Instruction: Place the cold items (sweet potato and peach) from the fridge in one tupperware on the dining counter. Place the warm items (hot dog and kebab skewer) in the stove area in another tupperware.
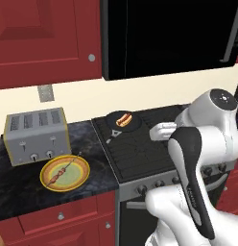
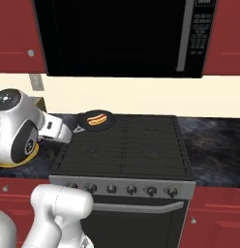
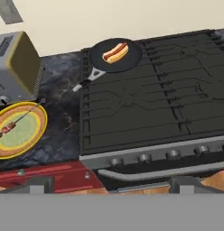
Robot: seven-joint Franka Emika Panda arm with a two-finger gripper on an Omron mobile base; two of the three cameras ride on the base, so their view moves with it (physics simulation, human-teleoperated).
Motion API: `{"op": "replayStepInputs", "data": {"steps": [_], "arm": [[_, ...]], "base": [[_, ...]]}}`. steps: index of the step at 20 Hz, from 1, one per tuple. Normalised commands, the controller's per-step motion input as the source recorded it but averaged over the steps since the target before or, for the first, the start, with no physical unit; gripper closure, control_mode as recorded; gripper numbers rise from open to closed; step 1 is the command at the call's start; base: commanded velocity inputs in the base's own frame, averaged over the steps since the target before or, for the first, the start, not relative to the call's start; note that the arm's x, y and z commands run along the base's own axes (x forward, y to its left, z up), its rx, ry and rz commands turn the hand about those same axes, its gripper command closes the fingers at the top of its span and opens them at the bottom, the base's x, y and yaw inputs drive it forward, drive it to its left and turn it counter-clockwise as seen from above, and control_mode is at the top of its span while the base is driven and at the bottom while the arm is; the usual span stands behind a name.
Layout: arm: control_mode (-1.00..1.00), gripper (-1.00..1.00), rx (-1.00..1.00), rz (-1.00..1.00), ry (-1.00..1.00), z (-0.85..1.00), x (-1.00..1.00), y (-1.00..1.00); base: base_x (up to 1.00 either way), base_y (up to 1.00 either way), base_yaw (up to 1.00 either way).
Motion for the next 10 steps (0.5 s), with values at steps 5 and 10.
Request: {"op": "replayStepInputs", "data": {"steps": [5, 10], "arm": [[-1.00, -1.00, 0.31, -0.36, -0.12, -0.24, 0.79, 0.00], [-1.00, -1.00, 0.11, -0.26, 0.00, -0.02, 0.92, 0.04]], "base": [[0.00, 0.00, 0.00], [0.00, 0.00, 0.00]]}}
